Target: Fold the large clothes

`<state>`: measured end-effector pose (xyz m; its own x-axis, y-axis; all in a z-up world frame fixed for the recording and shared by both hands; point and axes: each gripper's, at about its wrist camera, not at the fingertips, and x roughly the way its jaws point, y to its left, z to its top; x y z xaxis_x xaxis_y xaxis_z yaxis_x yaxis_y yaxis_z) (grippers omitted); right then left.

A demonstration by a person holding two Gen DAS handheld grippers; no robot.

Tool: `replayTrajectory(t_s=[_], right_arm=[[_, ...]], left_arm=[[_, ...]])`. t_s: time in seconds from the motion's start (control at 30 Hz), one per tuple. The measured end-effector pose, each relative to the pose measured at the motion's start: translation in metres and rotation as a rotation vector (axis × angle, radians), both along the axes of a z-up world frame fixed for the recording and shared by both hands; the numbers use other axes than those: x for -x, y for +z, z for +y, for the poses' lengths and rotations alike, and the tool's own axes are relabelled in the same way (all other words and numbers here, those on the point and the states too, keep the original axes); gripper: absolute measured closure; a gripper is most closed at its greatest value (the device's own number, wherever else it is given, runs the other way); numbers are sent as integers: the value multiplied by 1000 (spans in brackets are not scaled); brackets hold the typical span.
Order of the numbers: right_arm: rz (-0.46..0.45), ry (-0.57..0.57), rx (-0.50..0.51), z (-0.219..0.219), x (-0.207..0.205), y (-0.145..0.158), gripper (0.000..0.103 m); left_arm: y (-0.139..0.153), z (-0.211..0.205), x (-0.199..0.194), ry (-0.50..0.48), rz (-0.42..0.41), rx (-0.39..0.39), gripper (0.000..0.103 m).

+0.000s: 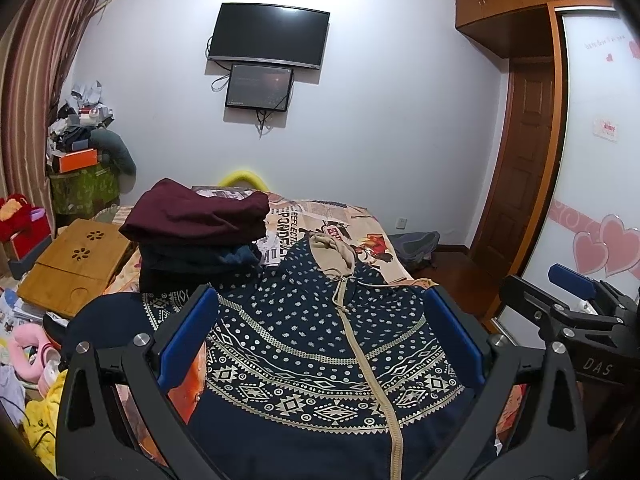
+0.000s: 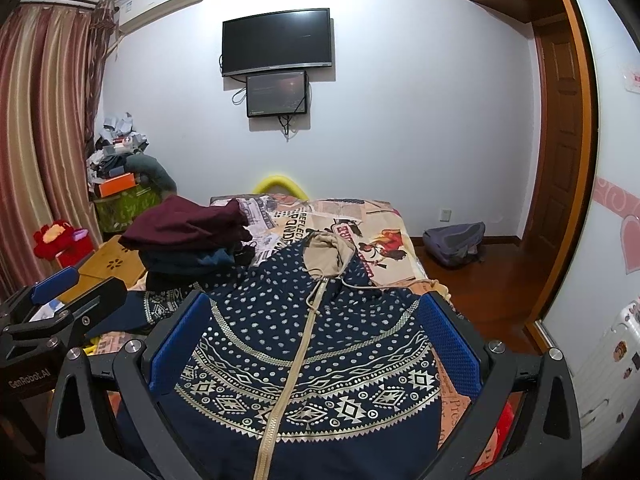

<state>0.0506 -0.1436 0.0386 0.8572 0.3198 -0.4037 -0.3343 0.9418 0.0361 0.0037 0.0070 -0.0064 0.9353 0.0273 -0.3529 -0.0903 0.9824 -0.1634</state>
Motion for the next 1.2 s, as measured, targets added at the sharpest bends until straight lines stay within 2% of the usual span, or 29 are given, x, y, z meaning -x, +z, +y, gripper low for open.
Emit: replayTrajectory(t_s=[1.2], right_arm=[[27, -1, -7, 3, -5, -3, 0]], left_arm=[[0, 8, -1, 28, 1, -10, 0]])
